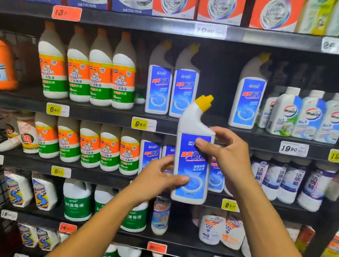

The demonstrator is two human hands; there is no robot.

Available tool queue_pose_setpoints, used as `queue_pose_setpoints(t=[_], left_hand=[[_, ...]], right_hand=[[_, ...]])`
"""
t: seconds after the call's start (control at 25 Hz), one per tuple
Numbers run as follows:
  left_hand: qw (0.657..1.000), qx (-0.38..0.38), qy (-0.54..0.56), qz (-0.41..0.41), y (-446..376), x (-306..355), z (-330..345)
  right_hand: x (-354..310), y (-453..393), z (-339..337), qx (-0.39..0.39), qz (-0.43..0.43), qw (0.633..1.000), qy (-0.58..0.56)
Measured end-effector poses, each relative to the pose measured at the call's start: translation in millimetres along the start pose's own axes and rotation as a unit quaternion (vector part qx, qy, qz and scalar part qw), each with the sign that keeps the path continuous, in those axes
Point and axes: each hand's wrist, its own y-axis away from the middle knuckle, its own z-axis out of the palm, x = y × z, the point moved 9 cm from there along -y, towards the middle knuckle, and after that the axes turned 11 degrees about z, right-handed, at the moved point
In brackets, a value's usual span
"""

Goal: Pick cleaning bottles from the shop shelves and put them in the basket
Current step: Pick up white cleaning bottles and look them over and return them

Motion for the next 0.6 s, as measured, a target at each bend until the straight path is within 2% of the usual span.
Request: queue_pose_setpoints(t=[0.28, 0.6], left_hand=[[0.997, -0.003, -0.066, 0.042, -91, 27, -20], [0.985, 0.007, -0.132, 0.108, -203, 67, -20]], right_hand=[[-21, -82, -4, 0.041, 0.018, 0.998, -0.034], [-80, -166, -36, 0.160, -0.059, 0.985, 0.013]])
